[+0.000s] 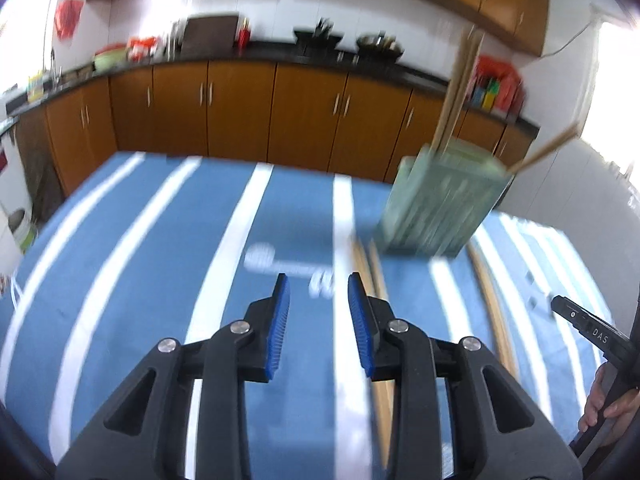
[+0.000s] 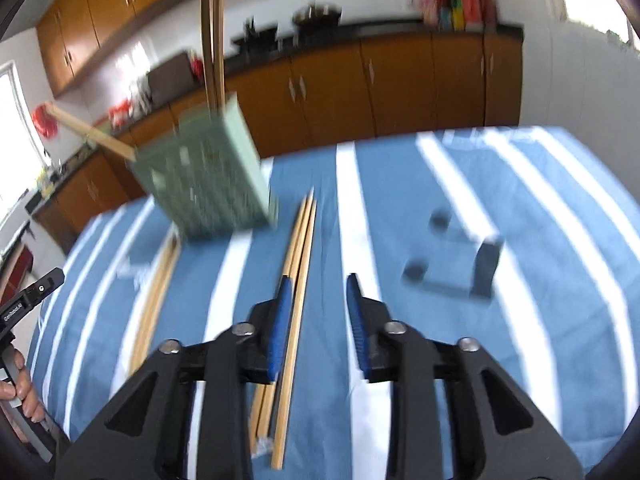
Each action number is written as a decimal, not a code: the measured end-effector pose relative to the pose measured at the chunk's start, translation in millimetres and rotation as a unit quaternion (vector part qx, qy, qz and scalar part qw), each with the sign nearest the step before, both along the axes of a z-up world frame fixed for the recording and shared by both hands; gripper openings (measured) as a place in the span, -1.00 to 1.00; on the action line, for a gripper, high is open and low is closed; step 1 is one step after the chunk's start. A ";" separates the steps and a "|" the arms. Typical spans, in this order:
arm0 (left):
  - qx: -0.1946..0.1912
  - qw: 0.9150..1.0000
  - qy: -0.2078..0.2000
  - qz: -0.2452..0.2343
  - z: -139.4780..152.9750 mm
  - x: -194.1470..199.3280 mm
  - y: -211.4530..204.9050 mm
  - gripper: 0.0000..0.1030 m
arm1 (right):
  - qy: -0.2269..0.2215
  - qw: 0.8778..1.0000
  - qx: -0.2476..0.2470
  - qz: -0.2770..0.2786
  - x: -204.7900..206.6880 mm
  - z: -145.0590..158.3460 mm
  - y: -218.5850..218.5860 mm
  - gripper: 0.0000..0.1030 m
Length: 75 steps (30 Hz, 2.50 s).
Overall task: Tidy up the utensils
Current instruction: 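Grasp another chopstick with the right tool while the left tool moves toward one, then close the left tool on a loose chopstick while the right tool holds its own, then lift the held chopstick upright with the left tool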
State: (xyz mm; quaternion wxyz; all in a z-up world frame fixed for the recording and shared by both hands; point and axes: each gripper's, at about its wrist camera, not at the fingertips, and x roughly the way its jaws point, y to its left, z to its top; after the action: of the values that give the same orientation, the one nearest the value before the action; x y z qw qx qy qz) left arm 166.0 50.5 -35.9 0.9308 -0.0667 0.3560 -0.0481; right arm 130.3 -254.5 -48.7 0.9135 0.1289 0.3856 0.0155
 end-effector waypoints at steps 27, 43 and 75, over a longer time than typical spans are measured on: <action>0.000 0.991 0.091 -0.099 -62.3 5.8 -49.8 -0.72 | 0.058 0.997 -0.045 -0.012 9.6 -44.2 8.8 -0.86; 0.041 0.992 0.095 -0.078 -72.1 19.6 -54.7 -0.49 | 0.063 0.997 -0.042 0.000 6.9 -43.2 11.0 -0.85; 0.026 0.996 0.079 -0.011 -74.5 48.1 6.2 -0.81 | 0.042 0.996 -0.080 -0.001 28.0 -45.9 11.1 -0.84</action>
State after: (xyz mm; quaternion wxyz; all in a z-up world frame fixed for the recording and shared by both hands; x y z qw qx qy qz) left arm 214.0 56.7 -110.4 0.9005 -0.0419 0.4307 -0.0436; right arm 158.2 -243.4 -94.6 0.9040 0.0562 0.4234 -0.0217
